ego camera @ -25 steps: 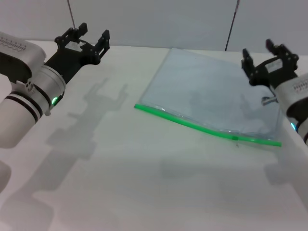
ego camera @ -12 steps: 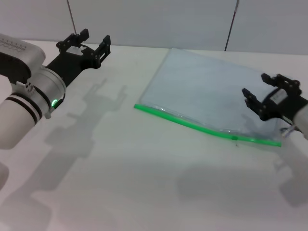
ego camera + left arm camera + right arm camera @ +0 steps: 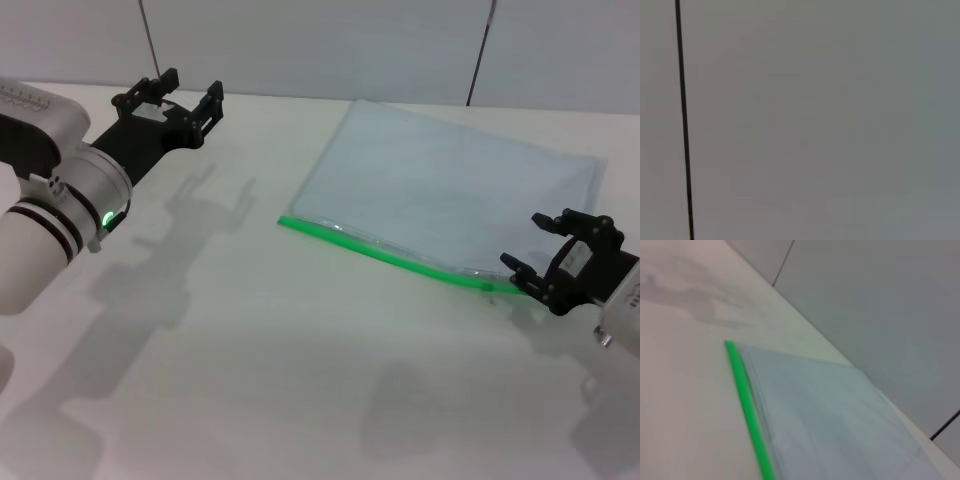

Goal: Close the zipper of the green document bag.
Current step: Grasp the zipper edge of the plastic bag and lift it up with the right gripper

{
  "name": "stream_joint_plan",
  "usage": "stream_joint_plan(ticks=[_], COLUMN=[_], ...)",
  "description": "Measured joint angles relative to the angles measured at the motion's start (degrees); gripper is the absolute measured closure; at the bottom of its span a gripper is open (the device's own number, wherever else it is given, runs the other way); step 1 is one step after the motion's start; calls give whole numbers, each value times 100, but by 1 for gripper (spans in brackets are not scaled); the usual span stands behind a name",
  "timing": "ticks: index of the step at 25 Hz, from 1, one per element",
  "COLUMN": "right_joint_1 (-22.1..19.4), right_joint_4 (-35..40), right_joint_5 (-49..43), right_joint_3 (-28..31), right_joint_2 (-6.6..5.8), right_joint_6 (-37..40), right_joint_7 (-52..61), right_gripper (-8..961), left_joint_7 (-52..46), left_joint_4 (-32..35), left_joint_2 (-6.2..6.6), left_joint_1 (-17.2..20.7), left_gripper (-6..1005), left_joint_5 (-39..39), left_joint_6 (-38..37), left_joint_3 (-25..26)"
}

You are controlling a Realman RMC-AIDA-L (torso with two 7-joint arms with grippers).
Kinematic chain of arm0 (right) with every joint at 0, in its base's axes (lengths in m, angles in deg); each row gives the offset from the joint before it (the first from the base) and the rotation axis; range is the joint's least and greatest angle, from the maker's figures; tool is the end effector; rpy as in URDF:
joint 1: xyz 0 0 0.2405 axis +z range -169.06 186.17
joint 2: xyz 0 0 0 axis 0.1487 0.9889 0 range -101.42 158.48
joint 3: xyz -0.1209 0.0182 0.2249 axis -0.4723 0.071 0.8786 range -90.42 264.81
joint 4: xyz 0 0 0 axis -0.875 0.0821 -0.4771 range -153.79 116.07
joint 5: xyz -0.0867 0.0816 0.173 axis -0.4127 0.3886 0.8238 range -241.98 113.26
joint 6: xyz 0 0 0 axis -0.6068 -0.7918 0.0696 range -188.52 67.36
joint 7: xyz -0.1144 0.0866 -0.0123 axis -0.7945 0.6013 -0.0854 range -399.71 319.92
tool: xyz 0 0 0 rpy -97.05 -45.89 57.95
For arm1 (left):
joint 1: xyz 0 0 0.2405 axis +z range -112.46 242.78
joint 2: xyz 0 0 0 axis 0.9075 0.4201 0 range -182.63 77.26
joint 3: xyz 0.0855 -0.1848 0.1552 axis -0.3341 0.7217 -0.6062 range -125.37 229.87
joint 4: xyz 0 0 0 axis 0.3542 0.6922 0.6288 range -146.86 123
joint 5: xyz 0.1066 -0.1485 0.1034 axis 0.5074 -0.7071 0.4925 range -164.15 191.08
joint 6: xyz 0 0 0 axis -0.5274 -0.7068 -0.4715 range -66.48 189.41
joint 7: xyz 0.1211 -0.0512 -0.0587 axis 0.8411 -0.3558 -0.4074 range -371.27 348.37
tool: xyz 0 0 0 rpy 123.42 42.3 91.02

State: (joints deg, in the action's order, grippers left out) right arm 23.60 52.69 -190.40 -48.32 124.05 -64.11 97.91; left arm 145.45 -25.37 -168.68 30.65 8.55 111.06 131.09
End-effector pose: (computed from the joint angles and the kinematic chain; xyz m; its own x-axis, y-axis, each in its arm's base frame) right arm 0.2643 0.3211 -0.0289 0.9963 -0.0750 -0.0428 -0.0821 -0.6693 -0.7385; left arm -0.2811 0.4058 -0.0124 0.7320 0.0556 0.6790 0.6501 -0.3552 -0.6717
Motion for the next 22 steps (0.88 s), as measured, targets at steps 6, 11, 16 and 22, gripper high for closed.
stream_joint_plan(ticks=[6, 11, 16, 22], right_joint_1=[-583, -965, -1352, -1583], right_joint_4=[532, 576, 607, 689], right_joint_5=[-7, -42, -609, -1441], right_joint_3=[800, 1390, 2240, 2693], right_joint_2=[380, 933, 1681, 2046], right_joint_6=[1024, 1540, 2128, 2396], right_joint_7=[-1407, -2662, -3567, -3779], right_gripper=[380, 380, 380, 381], left_joint_7=[-3, -2, -25, -64], left_joint_4=[0, 0, 0, -8], left_joint_2=[6, 10, 48, 87], left_joint_1=[67, 128, 248, 306], left_gripper=[370, 370, 371, 374], left_joint_5=[-3, -7, -69, -80], left_joint_6=[-11, -94, -113, -86], left_joint_3=[31, 40, 83, 88])
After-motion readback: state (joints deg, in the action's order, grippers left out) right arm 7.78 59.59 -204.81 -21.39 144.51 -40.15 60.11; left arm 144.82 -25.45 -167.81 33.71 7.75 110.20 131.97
